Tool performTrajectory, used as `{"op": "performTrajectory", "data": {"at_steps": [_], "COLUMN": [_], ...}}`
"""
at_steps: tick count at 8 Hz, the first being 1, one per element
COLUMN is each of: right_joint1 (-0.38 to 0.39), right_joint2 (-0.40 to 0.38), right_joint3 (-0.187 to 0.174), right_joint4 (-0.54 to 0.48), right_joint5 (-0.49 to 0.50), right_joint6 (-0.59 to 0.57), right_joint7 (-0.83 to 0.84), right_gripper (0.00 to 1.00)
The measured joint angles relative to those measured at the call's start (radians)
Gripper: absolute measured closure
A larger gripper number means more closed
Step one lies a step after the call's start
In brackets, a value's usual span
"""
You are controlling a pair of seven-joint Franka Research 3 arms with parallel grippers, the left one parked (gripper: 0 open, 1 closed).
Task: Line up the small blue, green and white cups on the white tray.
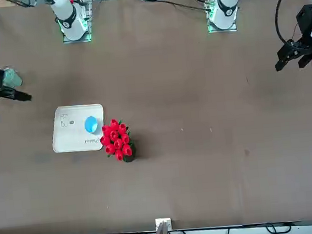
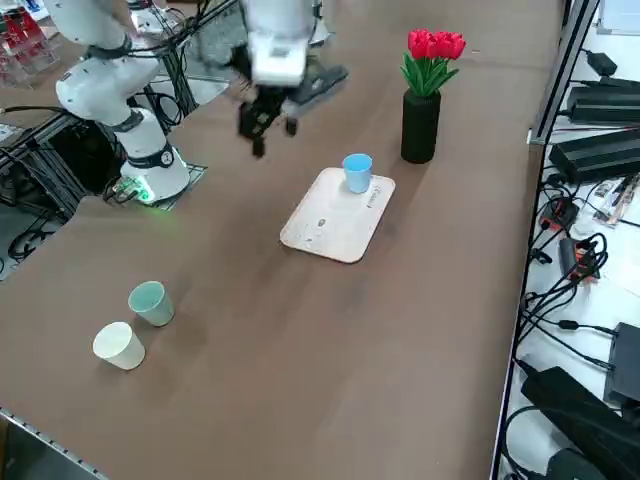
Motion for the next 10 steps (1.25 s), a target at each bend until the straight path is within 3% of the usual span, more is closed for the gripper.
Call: {"op": "performTrajectory", "data": {"at_steps": [2,5,7,10], "right_joint1": [-0.153,-0.340,-0.429,-0.546], "right_joint2": [0.053,0.126,0.174,0.203], "right_joint3": [-0.006,-0.008,-0.008,-0.008], "right_joint4": [-0.008,-0.012,-0.022,-0.122], "right_joint5": [-0.001,0.000,0.002,0.028], "right_joint6": [0.030,0.128,0.164,0.254], "right_joint7": [0.008,0.184,0.355,0.421], "right_gripper": [0.00,0.00,0.00,0.00]}}
